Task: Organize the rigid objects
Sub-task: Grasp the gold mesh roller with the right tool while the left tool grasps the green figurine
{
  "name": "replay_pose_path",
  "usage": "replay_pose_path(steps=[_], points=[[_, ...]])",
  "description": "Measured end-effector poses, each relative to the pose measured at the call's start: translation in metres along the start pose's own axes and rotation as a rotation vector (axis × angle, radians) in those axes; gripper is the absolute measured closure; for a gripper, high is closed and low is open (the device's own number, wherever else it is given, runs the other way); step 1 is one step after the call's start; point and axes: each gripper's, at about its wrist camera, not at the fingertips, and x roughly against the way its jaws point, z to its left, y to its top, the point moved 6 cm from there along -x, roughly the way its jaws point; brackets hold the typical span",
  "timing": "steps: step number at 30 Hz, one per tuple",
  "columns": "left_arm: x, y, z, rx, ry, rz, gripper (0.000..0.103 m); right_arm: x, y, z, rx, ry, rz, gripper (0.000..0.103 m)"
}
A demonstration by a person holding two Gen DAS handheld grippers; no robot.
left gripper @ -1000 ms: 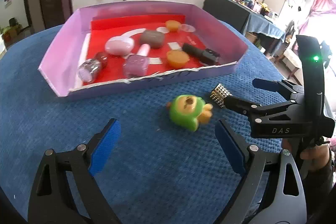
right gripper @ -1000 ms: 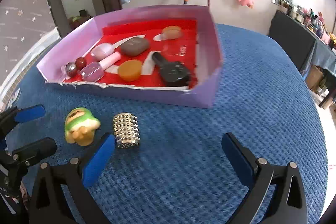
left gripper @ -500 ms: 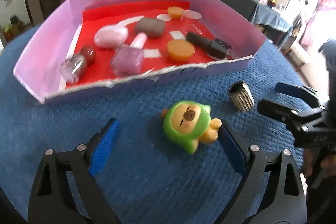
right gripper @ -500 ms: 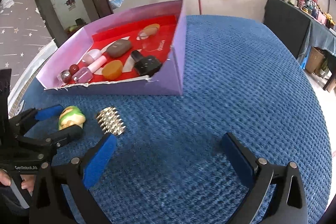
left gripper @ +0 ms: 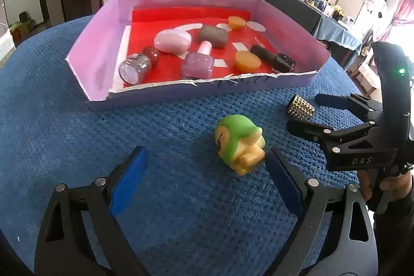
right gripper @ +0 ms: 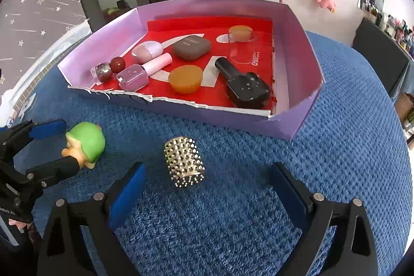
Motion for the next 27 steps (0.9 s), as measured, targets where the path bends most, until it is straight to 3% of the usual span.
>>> replay_pose_path(steps=[10, 16, 17, 19, 20, 21, 23, 27], points=[[-0.016, 0.005, -0.017, -0.018, -0.01, 0.018, 0.011, 0.0, 0.001, -0.002, 0.024, 0.039, -0.002, 0.006], [-0.023, 0.009, -0.027, -0.042, -0.011, 0.008, 0.012, 0.001, 0.005, -0.001, 0.045, 0.066, -0.022, 0.023], [-0.023, 0.01, -0.028, -0.04, -0.016, 0.002, 0.014, 0.002, 0.005, -0.001, 0.048, 0.076, -0.027, 0.028], [-0.024, 0.012, -0.03, -0.044, -0.034, -0.003, 0.034, 0.002, 0.006, 0.0, 0.059, 0.094, -0.035, 0.04], [-0.022, 0.012, -0.034, -0.049, -0.062, -0.01, 0.04, 0.002, 0.007, 0.001, 0.066, 0.096, -0.039, 0.051], [-0.022, 0.012, -0.039, -0.057, -0.108, -0.009, 0.057, 0.002, 0.007, 0.002, 0.071, 0.1, -0.037, 0.061], [-0.022, 0.01, -0.043, -0.075, -0.104, -0.01, 0.056, 0.002, 0.007, 0.006, 0.084, 0.134, -0.039, 0.076], [-0.019, 0.01, -0.045, -0.057, -0.115, -0.008, 0.057, 0.009, 0.006, 0.01, 0.098, 0.1, -0.062, 0.076]])
